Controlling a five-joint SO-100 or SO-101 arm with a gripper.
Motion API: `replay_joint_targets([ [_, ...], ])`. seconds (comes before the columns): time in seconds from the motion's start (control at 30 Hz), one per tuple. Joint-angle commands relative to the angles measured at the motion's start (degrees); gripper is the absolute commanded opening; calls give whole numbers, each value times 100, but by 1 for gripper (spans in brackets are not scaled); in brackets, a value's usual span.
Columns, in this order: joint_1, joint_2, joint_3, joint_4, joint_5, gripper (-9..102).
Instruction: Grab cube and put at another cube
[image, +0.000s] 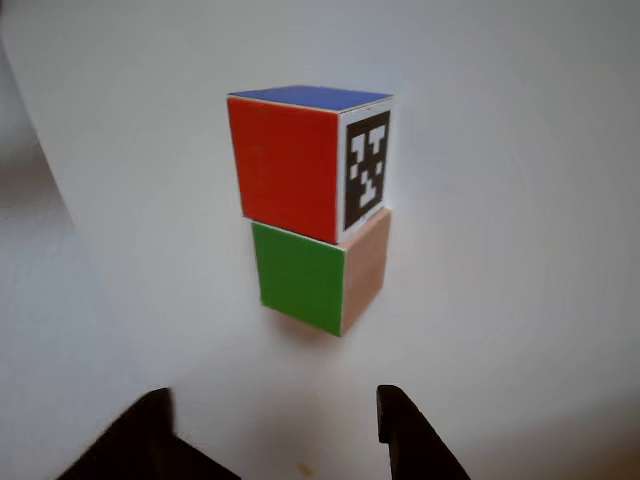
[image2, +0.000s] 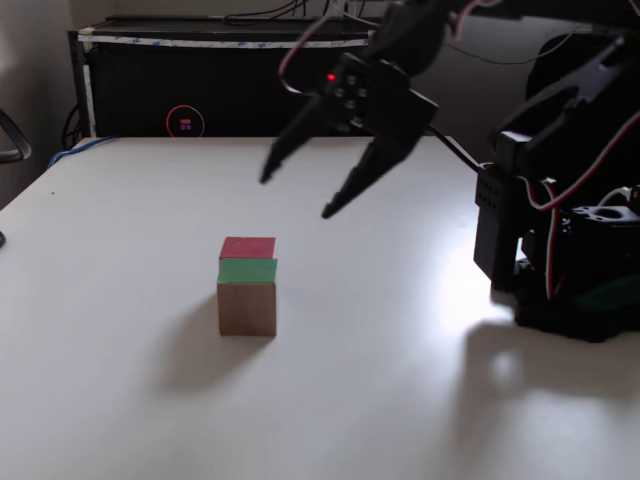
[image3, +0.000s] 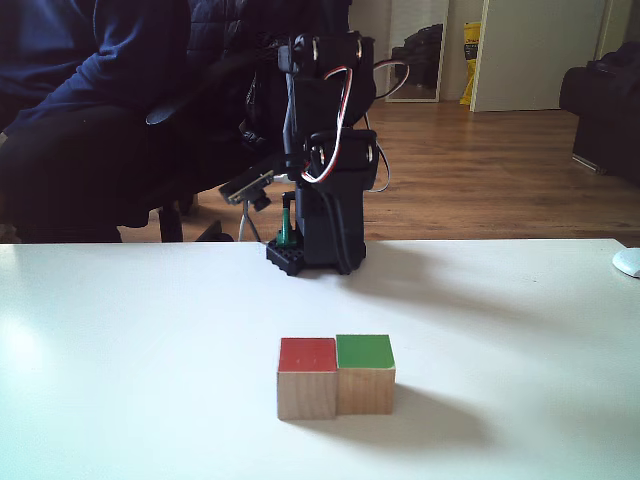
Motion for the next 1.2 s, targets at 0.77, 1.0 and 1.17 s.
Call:
replay_joint_targets([
  [0.77, -396, -3894, -2681, 949, 949, 45],
  [1.0, -316, -4351, -2804, 861, 853, 45],
  [1.17, -299, -4526, -2892, 738, 826, 45],
])
